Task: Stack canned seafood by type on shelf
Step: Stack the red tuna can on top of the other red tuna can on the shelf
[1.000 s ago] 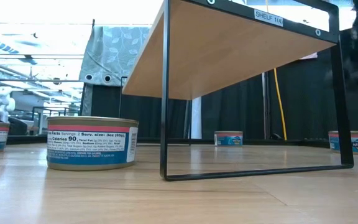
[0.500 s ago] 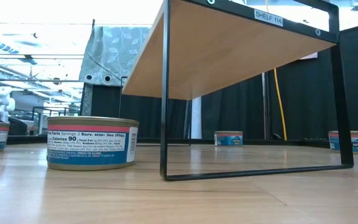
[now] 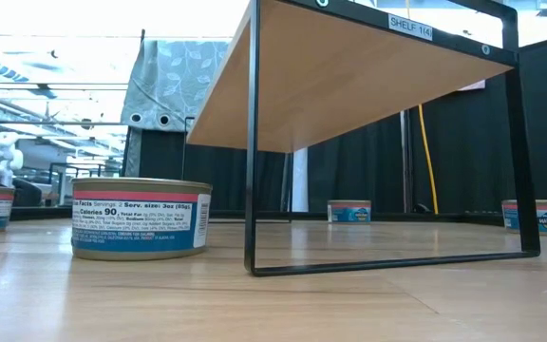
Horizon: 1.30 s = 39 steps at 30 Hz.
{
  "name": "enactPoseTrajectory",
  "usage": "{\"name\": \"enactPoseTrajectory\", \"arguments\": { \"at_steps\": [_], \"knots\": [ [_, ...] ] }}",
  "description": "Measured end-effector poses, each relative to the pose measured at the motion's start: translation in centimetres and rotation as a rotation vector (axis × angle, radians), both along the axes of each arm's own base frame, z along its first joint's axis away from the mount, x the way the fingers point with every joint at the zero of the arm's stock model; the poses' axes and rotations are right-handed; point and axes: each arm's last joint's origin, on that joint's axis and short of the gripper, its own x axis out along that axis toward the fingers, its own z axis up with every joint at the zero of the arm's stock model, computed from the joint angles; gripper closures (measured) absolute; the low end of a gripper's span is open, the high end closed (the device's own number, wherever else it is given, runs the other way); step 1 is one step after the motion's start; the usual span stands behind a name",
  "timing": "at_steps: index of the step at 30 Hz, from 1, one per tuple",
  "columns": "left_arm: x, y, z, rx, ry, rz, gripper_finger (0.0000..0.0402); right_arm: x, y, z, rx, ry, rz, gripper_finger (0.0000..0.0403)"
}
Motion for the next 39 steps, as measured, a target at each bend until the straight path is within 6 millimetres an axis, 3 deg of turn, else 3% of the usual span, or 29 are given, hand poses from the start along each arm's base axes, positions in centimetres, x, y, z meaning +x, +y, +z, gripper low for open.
{"name": "enactPoseTrajectory", "arguments": {
  "at_steps": [6,10,25,29,34,39],
  "knots": [
    [0.0,0.0,0.0,-0.002,-0.002,0.000,0.0104,0.4,0.5,-1.1,-0.053,0.041,0.035,0.0014],
    [0.0,0.0,0.0,-0.002,-0.002,0.000,0.0104,0.6,0.9,-1.8,-0.067,0.086,0.049,0.0038],
    [0.0,0.0,0.0,-0.003,-0.002,0.000,0.0104,1.0,1.5,-3.0,-0.079,0.131,0.069,0.0266],
    [0.0,0.0,0.0,-0.003,-0.002,0.000,0.0104,1.0,1.6,-2.8,-0.061,0.143,0.068,0.0286],
    [0.0,0.0,0.0,-0.003,-0.002,0.000,0.0104,1.7,2.8,-0.5,0.011,0.120,0.093,0.0285],
    [0.0,0.0,0.0,-0.003,-0.002,0.000,0.0104,2.7,4.9,4.3,0.104,-0.025,0.199,0.0274]
  ]
}}
